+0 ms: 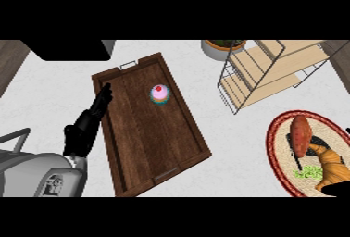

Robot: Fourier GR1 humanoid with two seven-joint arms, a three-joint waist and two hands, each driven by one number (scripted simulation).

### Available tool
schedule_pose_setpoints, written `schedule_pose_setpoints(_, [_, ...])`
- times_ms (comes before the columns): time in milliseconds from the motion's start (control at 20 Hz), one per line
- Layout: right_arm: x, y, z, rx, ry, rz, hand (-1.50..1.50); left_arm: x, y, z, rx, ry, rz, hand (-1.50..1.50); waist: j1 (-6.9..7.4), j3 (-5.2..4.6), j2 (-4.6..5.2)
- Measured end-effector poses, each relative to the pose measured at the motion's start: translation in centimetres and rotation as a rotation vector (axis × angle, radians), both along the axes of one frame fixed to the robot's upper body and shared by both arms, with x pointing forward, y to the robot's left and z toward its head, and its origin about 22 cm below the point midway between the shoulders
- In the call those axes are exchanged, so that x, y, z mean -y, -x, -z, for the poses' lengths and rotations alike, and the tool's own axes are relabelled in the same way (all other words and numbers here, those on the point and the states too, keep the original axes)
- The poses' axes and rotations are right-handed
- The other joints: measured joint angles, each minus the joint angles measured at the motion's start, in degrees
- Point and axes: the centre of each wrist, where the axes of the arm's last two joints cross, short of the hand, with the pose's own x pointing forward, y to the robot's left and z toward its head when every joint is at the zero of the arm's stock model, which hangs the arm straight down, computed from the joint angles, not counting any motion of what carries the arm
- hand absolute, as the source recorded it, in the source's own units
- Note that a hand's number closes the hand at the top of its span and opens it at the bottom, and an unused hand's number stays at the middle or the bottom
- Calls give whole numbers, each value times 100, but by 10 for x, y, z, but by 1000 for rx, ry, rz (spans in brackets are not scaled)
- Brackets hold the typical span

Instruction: Pick the croissant from the placemat and place it in the tiered shelf

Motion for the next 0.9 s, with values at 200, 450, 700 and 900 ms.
schedule_pose_setpoints(200, [-2, 2, 14, -4, -11, -10, -150, 8, 5, -1, 2, 0, -5, 0, 1, -1, -1])
schedule_pose_setpoints(450, [-1, 2, 30, -26, -13, -22, -150, 5, -3, -7, 2, 6, -1, 0, -1, 0, 0])
schedule_pose_setpoints(700, [4, -3, 37, -56, -1, -59, 150, 3, -2, -5, 3, -6, 0, 0, 0, -8, -3])
schedule_pose_setpoints(900, [3, 1, 39, -48, 50, -94, 150, 2, -3, 5, 0, 2, -7, 0, -1, -27, -11])
